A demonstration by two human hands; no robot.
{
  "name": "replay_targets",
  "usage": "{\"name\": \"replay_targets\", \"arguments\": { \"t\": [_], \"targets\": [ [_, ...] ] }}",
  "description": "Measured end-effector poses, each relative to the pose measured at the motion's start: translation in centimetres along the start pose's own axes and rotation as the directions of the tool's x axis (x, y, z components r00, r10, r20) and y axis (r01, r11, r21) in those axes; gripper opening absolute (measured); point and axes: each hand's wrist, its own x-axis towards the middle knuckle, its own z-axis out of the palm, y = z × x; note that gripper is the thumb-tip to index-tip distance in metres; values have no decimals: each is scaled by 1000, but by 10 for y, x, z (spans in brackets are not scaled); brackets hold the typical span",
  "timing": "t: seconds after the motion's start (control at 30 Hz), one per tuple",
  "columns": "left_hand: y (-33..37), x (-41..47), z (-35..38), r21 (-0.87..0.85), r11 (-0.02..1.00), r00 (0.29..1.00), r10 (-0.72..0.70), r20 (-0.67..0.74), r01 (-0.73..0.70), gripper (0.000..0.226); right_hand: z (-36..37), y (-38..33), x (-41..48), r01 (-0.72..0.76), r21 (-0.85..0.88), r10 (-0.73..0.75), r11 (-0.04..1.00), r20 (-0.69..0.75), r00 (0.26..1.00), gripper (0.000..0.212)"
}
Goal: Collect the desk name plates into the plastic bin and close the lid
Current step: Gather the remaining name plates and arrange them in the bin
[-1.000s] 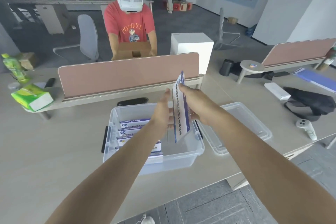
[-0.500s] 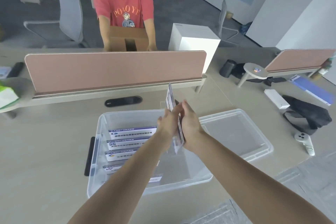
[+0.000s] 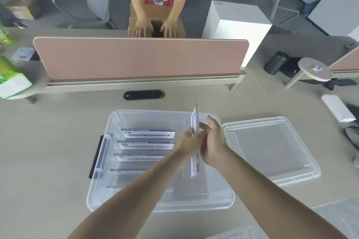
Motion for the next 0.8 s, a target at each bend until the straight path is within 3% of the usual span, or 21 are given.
{"name": "replay_targets", "arguments": {
  "t": [0.1, 0.2, 0.3, 0.37, 0.53, 0.67, 0.8],
  "targets": [
    [-23, 40, 18, 145, 988, 999, -46, -15, 47, 83, -4, 3, 9, -56, 4, 56, 998, 34, 998, 77],
    [-12, 30, 19, 193, 979, 991, -93, 97, 73, 71, -12, 9, 27, -113, -10, 114, 994, 40, 993, 59],
    [-10, 20, 22, 158, 981, 987, -130, 99, 113, 63, -17, 12, 43, -150, -75, 150, 986, -7, 989, 32],
    [-15, 19, 27, 166, 975, 982, -164, 91, 147, 56, -20, 18, 55, -188, -128, 186, 974, -24, 982, 33],
    [-10, 17, 23, -44, 958, 952, -277, 130, 285, 31, -20, 24, 67, -266, -212, 260, 940, -58, 964, 49],
    [-18, 31, 18, 37, 945, 936, -326, 137, 324, 37, -19, 29, 71, -310, -212, 315, 927, -11, 949, 50],
    [-27, 43, 14, 12, 945, 942, -325, 84, 325, 42, -16, 33, 76, -333, -231, 321, 914, -86, 943, 47]
  ]
}}
